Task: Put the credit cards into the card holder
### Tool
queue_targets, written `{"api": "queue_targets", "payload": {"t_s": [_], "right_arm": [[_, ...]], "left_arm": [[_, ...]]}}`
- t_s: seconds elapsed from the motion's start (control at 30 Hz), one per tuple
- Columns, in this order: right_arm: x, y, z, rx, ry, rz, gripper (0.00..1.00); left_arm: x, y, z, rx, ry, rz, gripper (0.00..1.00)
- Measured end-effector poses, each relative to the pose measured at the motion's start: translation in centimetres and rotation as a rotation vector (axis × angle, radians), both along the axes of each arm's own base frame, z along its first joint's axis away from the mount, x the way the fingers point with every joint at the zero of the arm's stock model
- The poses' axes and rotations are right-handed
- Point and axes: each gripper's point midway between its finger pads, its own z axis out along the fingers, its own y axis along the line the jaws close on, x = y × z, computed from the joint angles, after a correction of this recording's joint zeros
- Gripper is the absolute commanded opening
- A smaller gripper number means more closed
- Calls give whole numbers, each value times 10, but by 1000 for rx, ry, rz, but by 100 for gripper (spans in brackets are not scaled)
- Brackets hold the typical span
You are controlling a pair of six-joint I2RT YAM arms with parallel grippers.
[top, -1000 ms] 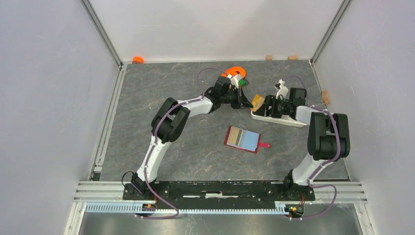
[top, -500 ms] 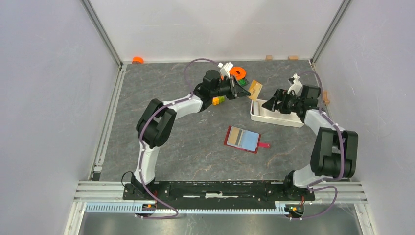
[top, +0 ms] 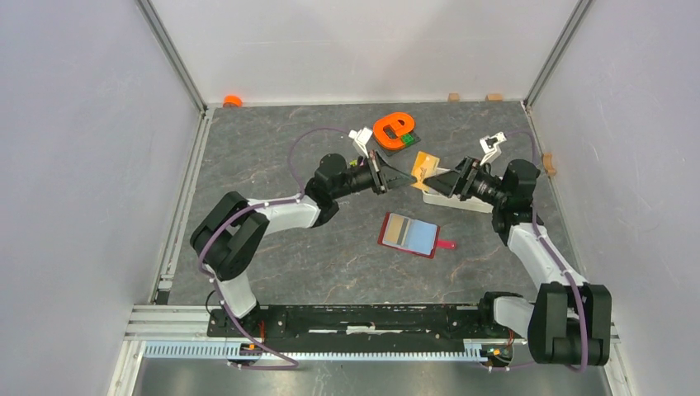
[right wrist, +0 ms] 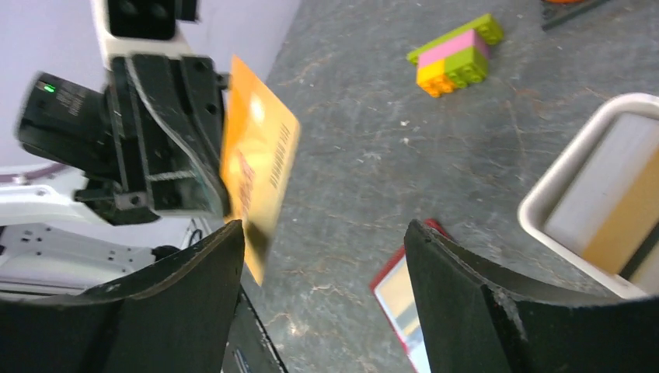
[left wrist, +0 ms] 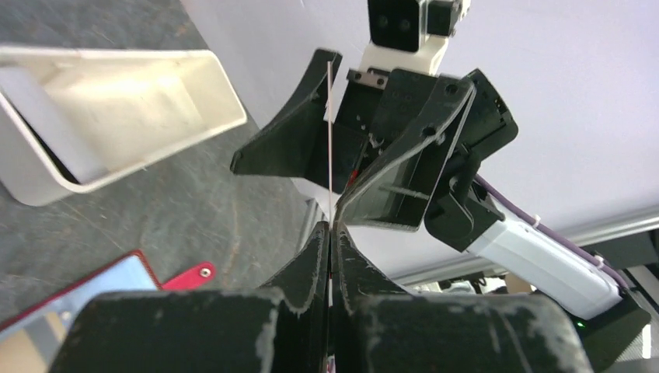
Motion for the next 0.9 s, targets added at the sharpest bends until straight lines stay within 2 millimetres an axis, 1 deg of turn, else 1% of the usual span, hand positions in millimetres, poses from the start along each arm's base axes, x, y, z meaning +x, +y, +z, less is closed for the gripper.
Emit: {"api": "queue_targets", "payload": {"t_s": [0.1, 0.17, 0.23, 0.27, 0.3, 0.33, 0.37, 0.43, 0.47, 0.5, 0.53, 0.6, 0.67, 0.73, 0.83, 0.9], "right_arm": [[-6, 7, 18, 40, -33, 22, 68], [-9, 11, 27, 66, -49, 32, 52], [-12, 16, 35, 93, -60, 48, 29], [-14, 17, 38, 100, -66, 52, 21], [-16, 19, 41, 114, -64, 57, 12], [-18, 20, 43, 120, -64, 59, 5], [-20, 20, 45, 126, -65, 59, 0], [-25, 21, 49, 127, -72, 63, 0], [-27, 21, 49, 120, -70, 57, 0], [-27, 19, 45, 105, -65, 39, 0], [-26, 17, 40, 88, -54, 19, 0], [-28, 13, 22, 57, -11, -13, 0], [-34, 12, -6, 30, 58, -35, 0], [-47, 15, -42, 11, 160, -42, 0], [-70, 20, -88, -8, 303, -42, 0], [-83, 23, -111, -17, 381, -43, 0]], "left_arm": [[-19, -4, -1, -27, 19, -25, 2], [-29, -8, -2, -40, 32, -42, 2], [-39, -12, -3, -47, 39, -58, 2], [-43, -13, -3, -49, 42, -63, 2], [-46, -14, -2, -50, 42, -68, 4], [-48, -14, -1, -51, 42, -67, 13], [-50, -14, -1, -50, 43, -66, 27], [-51, -11, -4, -27, 47, -56, 59], [-52, -9, -7, -8, 47, -48, 68], [-51, -7, -9, 16, 46, -36, 75], [-51, -4, -11, 45, 44, -24, 79], [-50, 4, -18, 112, 40, 10, 83], [-49, 14, -28, 194, 36, 49, 85], [-48, 23, -43, 278, 38, 81, 86], [-48, 38, -80, 433, 66, 109, 87], [-52, 49, -105, 521, 92, 114, 87]]}}
